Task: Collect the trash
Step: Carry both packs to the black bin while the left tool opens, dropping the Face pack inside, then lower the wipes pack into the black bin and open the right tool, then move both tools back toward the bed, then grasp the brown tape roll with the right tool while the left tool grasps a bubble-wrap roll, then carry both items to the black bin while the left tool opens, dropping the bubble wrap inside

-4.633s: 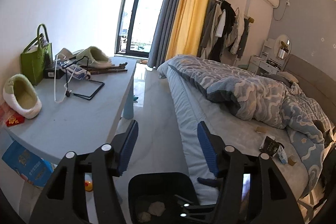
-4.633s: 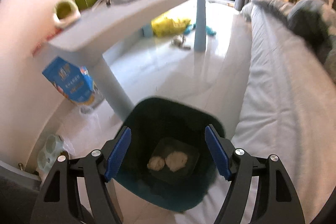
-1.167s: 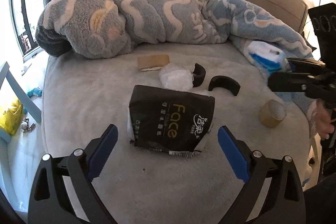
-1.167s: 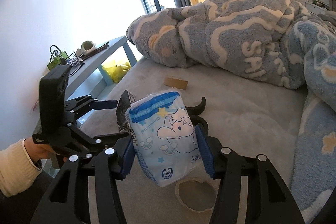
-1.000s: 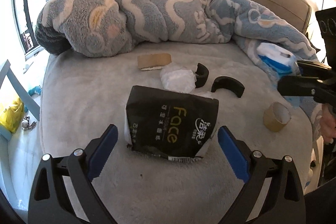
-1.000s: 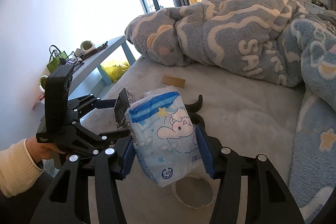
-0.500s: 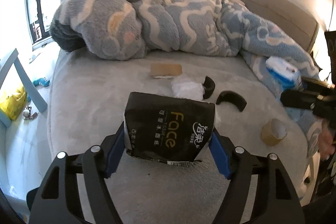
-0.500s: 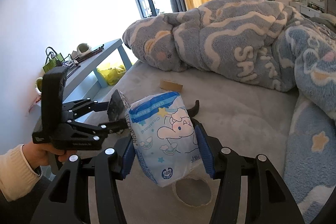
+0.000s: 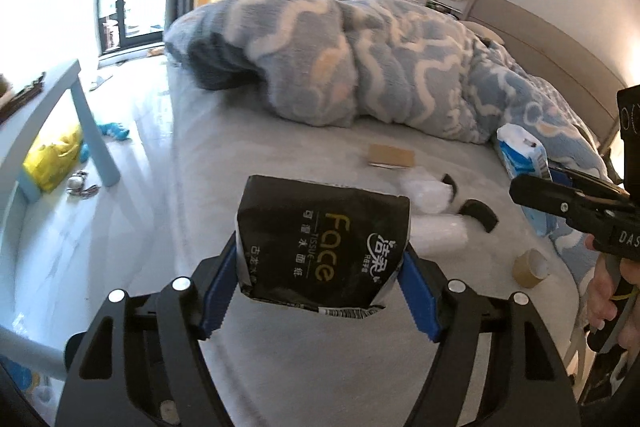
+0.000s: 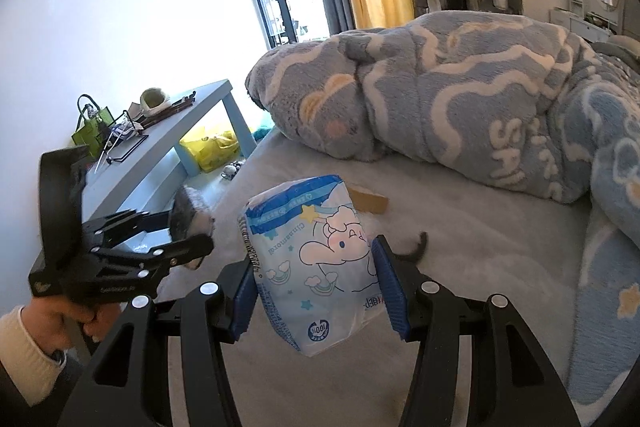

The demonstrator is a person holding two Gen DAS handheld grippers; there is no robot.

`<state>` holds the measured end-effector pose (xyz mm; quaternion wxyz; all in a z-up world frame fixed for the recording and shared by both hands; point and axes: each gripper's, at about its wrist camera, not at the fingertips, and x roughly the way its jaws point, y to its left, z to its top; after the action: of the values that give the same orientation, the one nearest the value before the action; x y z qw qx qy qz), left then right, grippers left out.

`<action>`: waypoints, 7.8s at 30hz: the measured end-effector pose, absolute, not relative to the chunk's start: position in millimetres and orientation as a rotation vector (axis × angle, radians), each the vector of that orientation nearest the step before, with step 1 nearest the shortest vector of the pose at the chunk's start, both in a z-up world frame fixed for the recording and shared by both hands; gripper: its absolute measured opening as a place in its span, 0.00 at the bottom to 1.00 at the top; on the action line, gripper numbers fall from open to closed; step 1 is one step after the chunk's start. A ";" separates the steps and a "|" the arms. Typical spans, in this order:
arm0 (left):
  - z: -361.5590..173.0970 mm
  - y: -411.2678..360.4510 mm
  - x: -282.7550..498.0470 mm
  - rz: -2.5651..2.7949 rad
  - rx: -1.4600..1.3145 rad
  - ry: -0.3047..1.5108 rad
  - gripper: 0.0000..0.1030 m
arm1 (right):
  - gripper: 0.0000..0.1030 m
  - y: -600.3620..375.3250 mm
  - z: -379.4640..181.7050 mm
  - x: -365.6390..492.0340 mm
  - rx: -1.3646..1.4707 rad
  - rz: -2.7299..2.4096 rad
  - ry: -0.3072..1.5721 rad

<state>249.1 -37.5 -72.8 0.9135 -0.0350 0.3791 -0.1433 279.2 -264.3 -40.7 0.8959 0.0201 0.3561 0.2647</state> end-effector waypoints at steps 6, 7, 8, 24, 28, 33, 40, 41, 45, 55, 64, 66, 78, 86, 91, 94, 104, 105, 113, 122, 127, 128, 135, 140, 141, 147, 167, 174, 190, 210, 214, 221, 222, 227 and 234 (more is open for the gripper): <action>-62.1 -2.9 238.2 -0.224 -0.084 0.756 0.73 | 0.53 -226.5 -36.5 285.6 0.044 0.565 0.735; -60.9 2.8 237.0 -0.216 -0.087 0.753 0.73 | 0.53 -220.0 -35.6 286.7 0.048 0.573 0.734; -59.5 9.8 235.5 -0.203 -0.091 0.750 0.73 | 0.53 -215.4 -35.3 286.8 0.049 0.577 0.734; -85.9 93.9 220.9 -0.069 -0.138 0.873 0.73 | 0.53 -111.8 -33.3 286.8 0.021 0.680 0.748; -99.2 113.7 215.7 -0.045 -0.152 0.918 0.73 | 0.53 -89.3 -34.6 285.1 0.010 0.709 0.755; -118.8 140.4 210.4 -0.004 -0.180 0.991 0.73 | 0.53 -55.0 -37.3 280.3 -0.010 0.754 0.763; -140.5 165.8 200.8 0.030 -0.182 1.089 0.73 | 0.53 -11.5 -45.8 273.5 -0.040 0.809 0.787; -143.1 168.1 200.0 0.031 -0.179 1.099 0.73 | 0.53 -7.3 -46.9 273.0 -0.043 0.815 0.790; -156.4 179.3 195.3 0.036 -0.170 1.154 0.73 | 0.53 14.0 -52.3 270.5 -0.057 0.840 0.803; -181.1 207.6 181.4 0.042 -0.169 1.245 0.75 | 0.53 64.8 -66.2 262.9 -0.094 0.885 0.835; -178.9 228.7 171.5 0.035 -0.198 1.235 0.87 | 0.53 89.5 -87.6 265.0 -0.125 0.872 0.890; -175.0 233.2 169.4 0.039 -0.208 1.218 0.87 | 0.53 93.3 -93.6 266.3 -0.129 0.865 0.908; -112.5 263.5 154.9 0.051 -0.277 0.967 0.75 | 0.53 118.4 -150.5 269.3 -0.243 0.809 1.063; -67.2 273.2 148.7 0.075 -0.288 0.800 0.70 | 0.53 139.9 -196.1 259.0 -0.342 0.811 1.171; -51.0 277.6 147.3 0.065 -0.335 0.755 0.65 | 0.54 148.2 -223.7 247.5 -0.424 0.808 1.224; -42.8 278.3 147.8 0.065 -0.348 0.733 0.64 | 0.57 151.9 -235.0 239.2 -0.463 0.810 1.246; -18.8 277.8 143.2 0.067 -0.344 0.667 0.62 | 0.74 149.2 -237.8 232.6 -0.520 0.790 1.244; -17.6 276.7 143.8 0.068 -0.341 0.664 0.62 | 0.74 147.4 -234.2 232.7 -0.510 0.794 1.238; -3.5 264.9 149.7 0.059 -0.327 0.631 0.62 | 0.74 134.0 -196.7 231.3 -0.441 0.849 1.157; 4.7 240.7 161.9 0.040 -0.324 0.609 0.62 | 0.74 112.9 -151.4 227.8 -0.379 0.917 1.048; 10.5 223.2 167.0 0.026 -0.309 0.592 0.62 | 0.74 81.8 -120.1 232.4 -0.313 0.895 0.975; 11.7 218.8 169.3 0.022 -0.309 0.589 0.62 | 0.74 76.3 -115.8 232.4 -0.305 0.891 0.965; 14.2 186.6 184.0 -0.010 -0.304 0.591 0.62 | 0.74 23.6 -92.5 240.4 -0.255 0.835 0.904; 12.6 154.6 196.0 -0.045 -0.284 0.600 0.63 | 0.74 -9.8 -87.6 245.5 -0.236 0.793 0.891; 11.9 150.1 197.2 -0.049 -0.281 0.601 0.63 | 0.74 -17.8 -86.0 246.9 -0.229 0.782 0.886; 6.0 113.7 208.5 -0.085 -0.250 0.621 0.64 | 0.74 -61.2 -79.1 251.3 -0.189 0.728 0.863; -22.2 -1.4 234.0 -0.209 -0.172 0.695 0.73 | 0.75 -210.7 -86.3 254.4 -0.094 0.510 0.857; -35.8 -39.7 239.0 -0.244 -0.131 0.729 0.76 | 0.75 -257.3 -88.8 252.8 -0.066 0.441 0.846; -65.8 -100.1 248.9 -0.310 -0.096 0.801 0.83 | 0.75 -325.8 -104.6 242.0 -0.026 0.365 0.870; -96.7 -148.3 264.3 -0.305 -0.031 0.847 0.86 | 0.49 -350.8 -123.6 230.5 -0.013 0.425 0.874; -101.7 -155.0 268.0 -0.287 -0.004 0.849 0.86 | 0.49 -362.5 -117.9 227.6 0.013 0.416 0.858; -114.1 -160.8 275.9 -0.256 0.021 0.874 0.84 | 0.49 -378.7 -113.4 225.9 0.044 0.406 0.849; -115.1 -160.9 276.5 -0.252 0.021 0.875 0.83 | 0.49 -379.9 -113.2 225.9 0.046 0.405 0.849; -117.0 -159.7 278.3 -0.243 0.012 0.878 0.69 | 0.49 -382.9 -110.1 225.2 0.050 0.400 0.845; -112.4 -158.2 273.4 -0.274 0.007 0.881 0.65 | 0.49 -378.6 -100.8 227.2 0.056 0.394 0.825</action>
<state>273.4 -158.2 -112.4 0.8954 0.0034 0.4252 -0.1323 227.2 -378.6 -100.8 0.8969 0.0269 0.3984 0.1904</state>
